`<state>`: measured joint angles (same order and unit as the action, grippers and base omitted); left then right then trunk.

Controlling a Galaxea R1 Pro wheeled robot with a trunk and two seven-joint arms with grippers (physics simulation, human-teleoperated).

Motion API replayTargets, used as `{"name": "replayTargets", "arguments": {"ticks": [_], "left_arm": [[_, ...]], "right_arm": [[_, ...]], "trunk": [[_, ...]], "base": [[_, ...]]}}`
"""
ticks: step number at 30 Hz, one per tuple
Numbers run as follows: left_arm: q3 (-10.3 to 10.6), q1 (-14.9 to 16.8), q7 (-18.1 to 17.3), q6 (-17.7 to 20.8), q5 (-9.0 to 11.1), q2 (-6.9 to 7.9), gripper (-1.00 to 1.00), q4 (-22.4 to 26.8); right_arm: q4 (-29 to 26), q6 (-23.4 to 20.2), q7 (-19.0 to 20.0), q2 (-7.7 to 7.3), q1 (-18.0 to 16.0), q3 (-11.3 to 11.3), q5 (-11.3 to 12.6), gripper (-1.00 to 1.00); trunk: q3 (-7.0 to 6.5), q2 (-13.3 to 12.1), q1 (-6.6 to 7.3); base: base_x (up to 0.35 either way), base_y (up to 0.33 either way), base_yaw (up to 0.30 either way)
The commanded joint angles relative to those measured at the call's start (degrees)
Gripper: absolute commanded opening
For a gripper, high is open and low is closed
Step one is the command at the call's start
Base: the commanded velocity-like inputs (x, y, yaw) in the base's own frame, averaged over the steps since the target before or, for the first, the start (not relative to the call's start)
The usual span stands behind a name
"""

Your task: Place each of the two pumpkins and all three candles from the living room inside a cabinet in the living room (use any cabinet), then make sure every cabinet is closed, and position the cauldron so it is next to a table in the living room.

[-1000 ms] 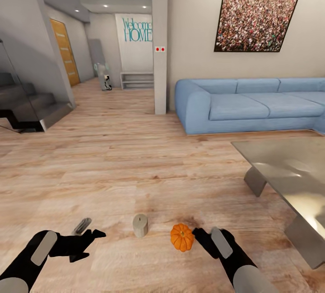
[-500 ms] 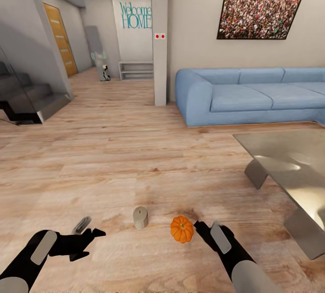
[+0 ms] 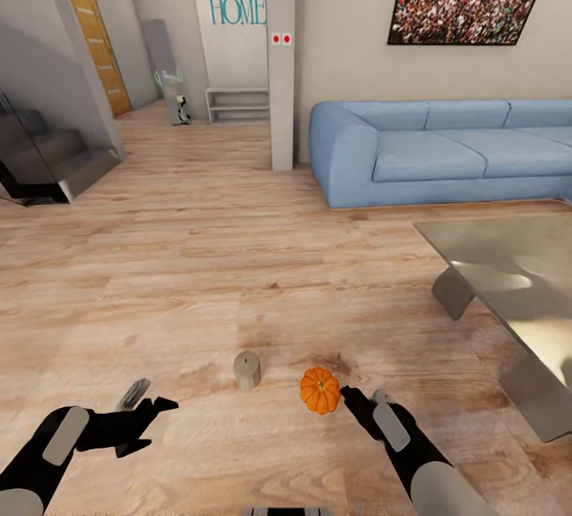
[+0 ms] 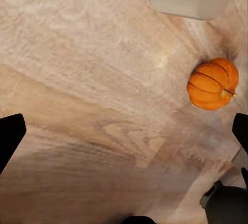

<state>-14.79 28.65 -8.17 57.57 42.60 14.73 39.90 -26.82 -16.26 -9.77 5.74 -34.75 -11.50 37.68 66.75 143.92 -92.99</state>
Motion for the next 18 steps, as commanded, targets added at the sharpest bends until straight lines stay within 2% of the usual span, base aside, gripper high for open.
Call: {"name": "replayTargets", "arguments": {"ticks": [1, 3, 6, 18], "left_arm": [[-0.03, 0.00, 0.00, 0.00, 0.03, 0.01, 1.00, 0.00], [-0.11, 0.00, 0.00, -0.04, 0.02, 0.03, 1.00, 0.00], [-0.17, 0.00, 0.00, -0.07, 0.02, 0.00, 1.00, 0.00], [-0.20, 0.00, 0.00, -0.26, 0.02, -0.05, 1.00, 0.00]], "right_arm": [[0.04, 0.23, 0.68, -0.18, 0.01, 0.02, -0.05, 1.00], [0.17, 1.88, 2.56, -1.09, 0.02, 0.31, -0.07, 1.00], [0.25, 2.82, 3.22, -1.49, 0.03, 0.31, 0.27, 1.00], [0.28, 3.18, 3.44, -1.69, 0.03, -0.11, 0.65, 1.00]], "trunk": [[0.23, 0.02, -0.02], [0.67, 0.04, -0.07], [1.34, 0.08, -0.15], [3.99, 0.24, -0.46]], "base": [[0.000, 0.000, 0.000], [0.000, 0.000, 0.000], [0.000, 0.000, 0.000], [0.000, 0.000, 0.000]]}}
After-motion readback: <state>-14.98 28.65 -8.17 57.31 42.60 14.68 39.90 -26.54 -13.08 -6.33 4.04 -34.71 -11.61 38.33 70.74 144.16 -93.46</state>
